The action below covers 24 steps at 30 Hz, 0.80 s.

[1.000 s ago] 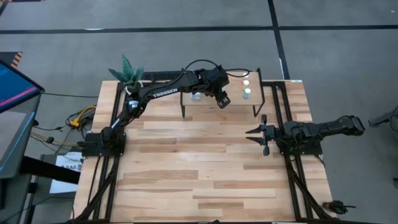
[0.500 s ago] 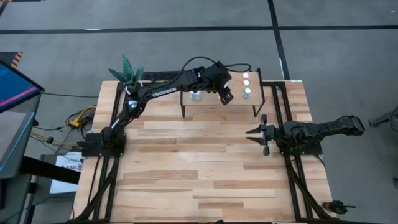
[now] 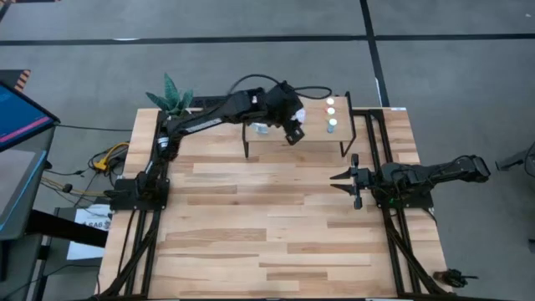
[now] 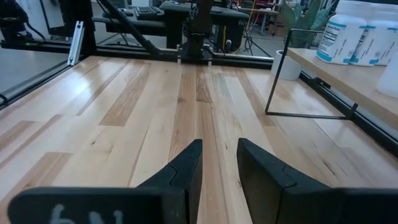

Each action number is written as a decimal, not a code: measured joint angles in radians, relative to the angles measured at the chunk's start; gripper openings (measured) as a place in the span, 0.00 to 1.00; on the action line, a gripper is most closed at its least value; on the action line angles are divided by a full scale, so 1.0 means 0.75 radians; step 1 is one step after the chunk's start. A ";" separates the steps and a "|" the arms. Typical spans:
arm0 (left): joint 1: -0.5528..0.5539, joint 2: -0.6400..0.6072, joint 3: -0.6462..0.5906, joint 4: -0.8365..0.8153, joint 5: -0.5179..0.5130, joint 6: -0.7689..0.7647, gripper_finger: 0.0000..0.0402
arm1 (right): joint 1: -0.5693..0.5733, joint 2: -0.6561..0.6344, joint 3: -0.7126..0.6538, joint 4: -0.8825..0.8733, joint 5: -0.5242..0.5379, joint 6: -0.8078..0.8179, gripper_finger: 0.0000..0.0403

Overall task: Pick and place medicine bottles onto shelf by color
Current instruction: Return to home position

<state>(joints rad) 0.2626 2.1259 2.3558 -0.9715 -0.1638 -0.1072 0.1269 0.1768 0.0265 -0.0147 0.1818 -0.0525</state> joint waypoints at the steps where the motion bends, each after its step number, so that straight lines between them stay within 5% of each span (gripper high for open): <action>1: -0.012 -0.036 0.001 -0.034 0.000 0.012 0.46 | 0.000 0.000 0.000 0.000 0.000 0.000 0.31; 14: -0.151 -0.397 0.001 -0.773 0.059 0.281 0.46 | 0.000 0.000 0.000 0.000 0.000 0.000 0.31; 24: -0.270 -0.634 -0.271 -0.787 0.079 0.263 0.46 | 0.000 0.000 0.000 0.000 0.000 0.000 0.31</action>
<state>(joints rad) 0.0601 1.6507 2.1527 -1.5614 -0.1047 0.0900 0.1269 0.1767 0.0266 -0.0147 0.1818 -0.0527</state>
